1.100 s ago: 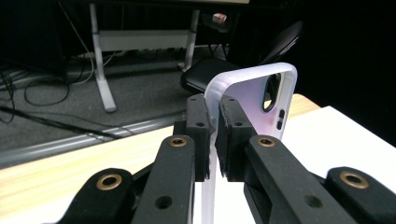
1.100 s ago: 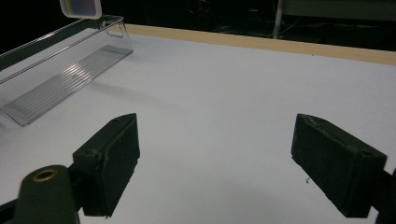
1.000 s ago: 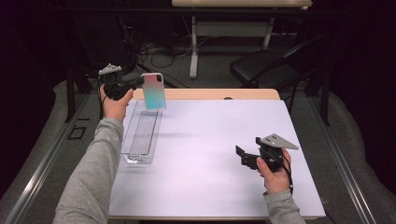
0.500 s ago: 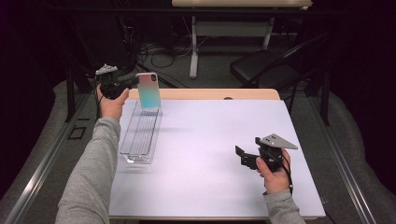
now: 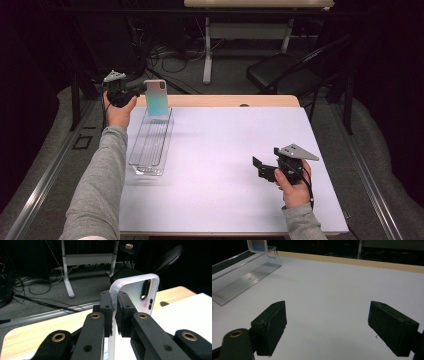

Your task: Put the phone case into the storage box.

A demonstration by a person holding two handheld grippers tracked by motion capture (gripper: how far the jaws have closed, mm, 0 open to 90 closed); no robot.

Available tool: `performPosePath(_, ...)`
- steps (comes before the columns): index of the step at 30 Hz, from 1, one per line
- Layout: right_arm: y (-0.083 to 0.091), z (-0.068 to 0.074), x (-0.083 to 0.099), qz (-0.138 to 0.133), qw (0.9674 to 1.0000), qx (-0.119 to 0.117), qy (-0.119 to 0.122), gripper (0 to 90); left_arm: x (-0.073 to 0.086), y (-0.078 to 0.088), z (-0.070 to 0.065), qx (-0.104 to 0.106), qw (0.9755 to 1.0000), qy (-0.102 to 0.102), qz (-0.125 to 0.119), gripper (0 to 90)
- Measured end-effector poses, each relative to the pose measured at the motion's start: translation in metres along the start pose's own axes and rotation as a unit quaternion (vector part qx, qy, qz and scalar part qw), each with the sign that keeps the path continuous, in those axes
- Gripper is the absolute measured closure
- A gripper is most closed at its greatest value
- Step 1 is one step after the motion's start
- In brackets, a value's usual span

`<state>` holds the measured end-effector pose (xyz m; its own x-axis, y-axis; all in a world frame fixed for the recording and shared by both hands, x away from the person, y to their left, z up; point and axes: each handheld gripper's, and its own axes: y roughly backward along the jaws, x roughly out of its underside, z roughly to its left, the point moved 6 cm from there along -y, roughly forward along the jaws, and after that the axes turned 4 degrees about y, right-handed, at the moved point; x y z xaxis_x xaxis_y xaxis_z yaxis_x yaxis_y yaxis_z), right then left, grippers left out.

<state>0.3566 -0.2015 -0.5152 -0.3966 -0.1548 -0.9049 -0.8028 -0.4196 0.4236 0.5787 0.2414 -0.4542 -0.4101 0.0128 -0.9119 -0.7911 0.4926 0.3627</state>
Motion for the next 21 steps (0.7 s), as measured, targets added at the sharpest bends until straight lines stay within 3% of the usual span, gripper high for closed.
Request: performPosePath(21, -0.003, 0.000, 0.003, 0.005, 1.0000, 0.002, 0.002, 15.0, 0.017, -0.022, 0.013, 0.001, 1.0000, -0.010, -0.001, 84.9)
